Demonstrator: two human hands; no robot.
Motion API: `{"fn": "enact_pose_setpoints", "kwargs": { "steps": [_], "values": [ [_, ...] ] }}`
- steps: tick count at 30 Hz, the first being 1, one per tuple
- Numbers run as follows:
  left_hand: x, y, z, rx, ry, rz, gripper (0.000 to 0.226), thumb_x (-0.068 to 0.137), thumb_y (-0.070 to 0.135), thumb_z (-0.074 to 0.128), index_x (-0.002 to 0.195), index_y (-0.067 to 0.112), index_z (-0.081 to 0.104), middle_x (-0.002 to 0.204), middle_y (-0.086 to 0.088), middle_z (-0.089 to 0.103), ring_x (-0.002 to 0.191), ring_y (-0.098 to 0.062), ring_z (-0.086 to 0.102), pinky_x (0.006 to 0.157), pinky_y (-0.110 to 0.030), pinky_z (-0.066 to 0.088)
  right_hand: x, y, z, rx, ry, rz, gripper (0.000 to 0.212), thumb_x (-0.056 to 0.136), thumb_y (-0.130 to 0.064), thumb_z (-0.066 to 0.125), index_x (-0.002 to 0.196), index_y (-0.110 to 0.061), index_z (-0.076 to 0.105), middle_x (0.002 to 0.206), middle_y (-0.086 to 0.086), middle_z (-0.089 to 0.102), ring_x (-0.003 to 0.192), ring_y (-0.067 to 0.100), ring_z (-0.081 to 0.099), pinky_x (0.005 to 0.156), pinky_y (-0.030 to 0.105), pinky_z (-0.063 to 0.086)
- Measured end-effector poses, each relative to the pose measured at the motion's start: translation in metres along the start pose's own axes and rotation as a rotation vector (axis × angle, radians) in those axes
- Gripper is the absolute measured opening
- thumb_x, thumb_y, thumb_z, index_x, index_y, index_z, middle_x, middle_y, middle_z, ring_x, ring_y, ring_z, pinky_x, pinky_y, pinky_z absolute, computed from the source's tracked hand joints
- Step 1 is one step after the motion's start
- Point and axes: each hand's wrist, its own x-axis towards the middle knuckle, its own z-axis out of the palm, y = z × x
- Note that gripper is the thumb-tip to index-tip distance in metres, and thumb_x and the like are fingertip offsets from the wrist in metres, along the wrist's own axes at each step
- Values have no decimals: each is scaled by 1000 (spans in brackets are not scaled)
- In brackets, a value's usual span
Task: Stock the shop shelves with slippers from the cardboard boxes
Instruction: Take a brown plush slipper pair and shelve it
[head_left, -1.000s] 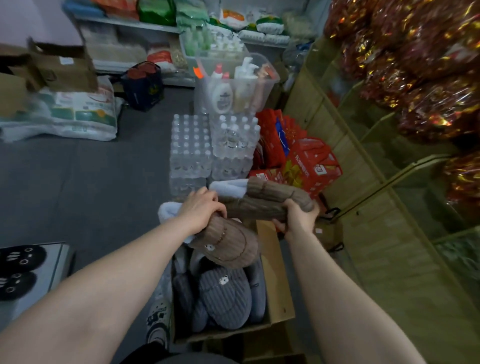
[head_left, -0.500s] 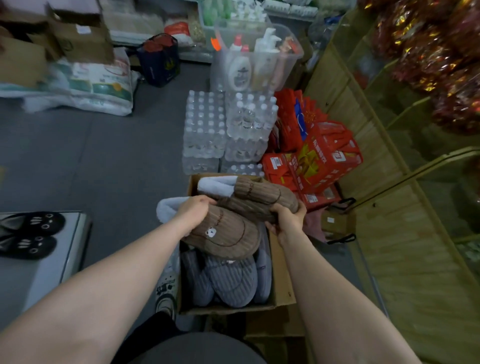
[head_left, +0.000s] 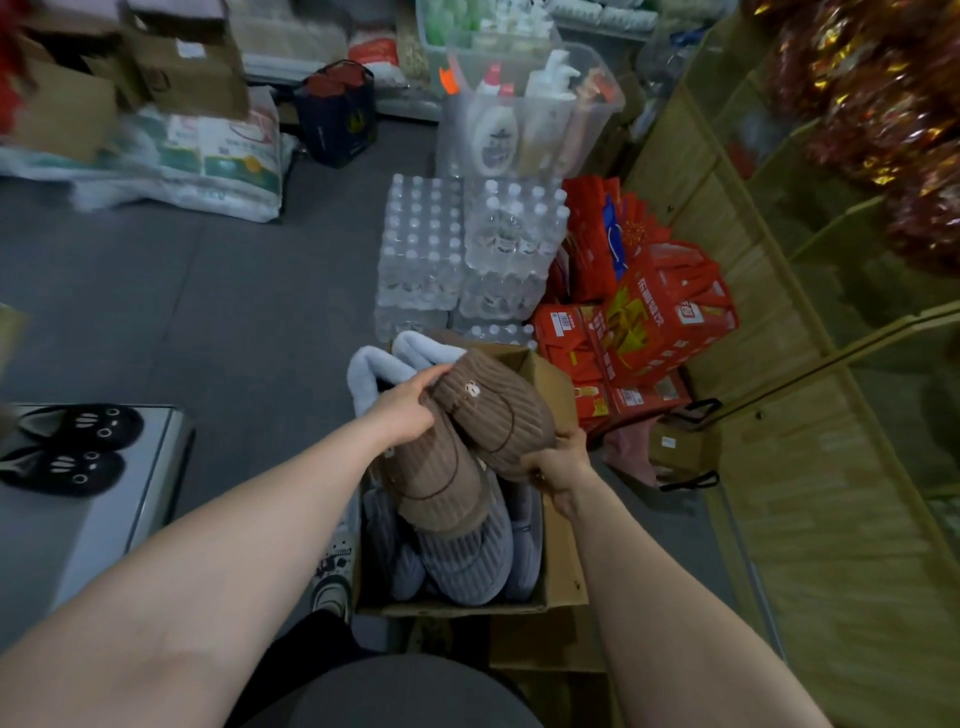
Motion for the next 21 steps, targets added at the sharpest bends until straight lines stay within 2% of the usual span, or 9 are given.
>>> {"fn": "enact_pose_setpoints", "kwargs": {
  "steps": [2, 5, 8, 9, 13, 16, 18, 20, 21],
  "values": [
    [0, -1, 1, 63, 3, 28, 76, 84, 2, 38, 144, 49, 28, 129, -3, 56, 98, -25, 64, 88, -37, 53, 2, 6, -3, 21, -2, 4, 79, 65, 20, 68, 120, -22, 30, 127, 19, 51, 113, 38, 55, 94, 56, 52],
    [-2, -1, 4, 52, -3, -16, 70, 85, 8, 45, 142, 45, 27, 114, -9, 61, 84, -30, 66, 74, -41, 56, 7, 2, -8, 29, -17, 12, 88, 62, 20, 70, 126, -25, 30, 130, 17, 50, 114, 37, 56, 94, 56, 53],
    [-4, -6, 11, 106, 79, -104, 63, 87, 21, 58, 141, 31, 27, 122, -11, 59, 105, -30, 61, 88, -39, 50, 11, -11, -8, -130, -118, 28, 128, 46, 9, 77, 148, -39, 18, 141, 8, 43, 124, 37, 51, 96, 59, 50],
    [-6, -8, 14, 150, 145, -111, 60, 87, 25, 61, 139, 27, 33, 124, -10, 59, 113, -29, 56, 93, -39, 46, 10, -16, -6, -216, -158, 28, 131, 45, 6, 77, 150, -42, 15, 140, 5, 41, 125, 36, 49, 96, 58, 51],
    [-18, -11, 28, 266, 434, -107, 45, 80, 30, 73, 122, 33, 56, 132, -2, 50, 129, -27, 33, 104, -42, 30, 4, -28, 5, -379, -200, 49, 95, 68, -1, 70, 145, -30, 25, 125, 10, 48, 107, 32, 57, 81, 43, 59],
    [-25, -13, 32, 65, 451, -253, 47, 79, 30, 76, 120, 43, 57, 156, -2, 15, 144, -37, 4, 113, -58, 15, 8, -33, 8, -359, -230, 82, 81, 77, -31, 73, 144, -27, 28, 129, 10, 51, 110, 29, 57, 79, 39, 55],
    [-31, -9, 35, -169, 444, -278, 68, 81, 24, 75, 138, 41, 42, 160, -8, -13, 148, -35, 1, 117, -48, 15, 10, -36, 11, -340, -223, 93, 76, 82, -49, 71, 143, -22, 34, 132, 9, 53, 112, 28, 58, 77, 36, 54],
    [-39, -5, 40, -419, 455, -339, 104, 77, 24, 80, 154, 34, 10, 158, -15, -25, 148, -29, 10, 114, -35, 25, 14, -35, 14, -313, -159, 71, 69, 89, -44, 67, 145, -17, 37, 132, 11, 56, 108, 28, 59, 69, 33, 52],
    [-39, -8, 45, -506, 447, -396, 118, 72, 30, 84, 155, 30, 0, 159, -15, -22, 148, -27, 12, 113, -35, 27, 16, -33, 16, -280, -139, 64, 66, 91, -39, 67, 145, -16, 38, 130, 13, 57, 106, 29, 60, 66, 32, 51]
  ]
}}
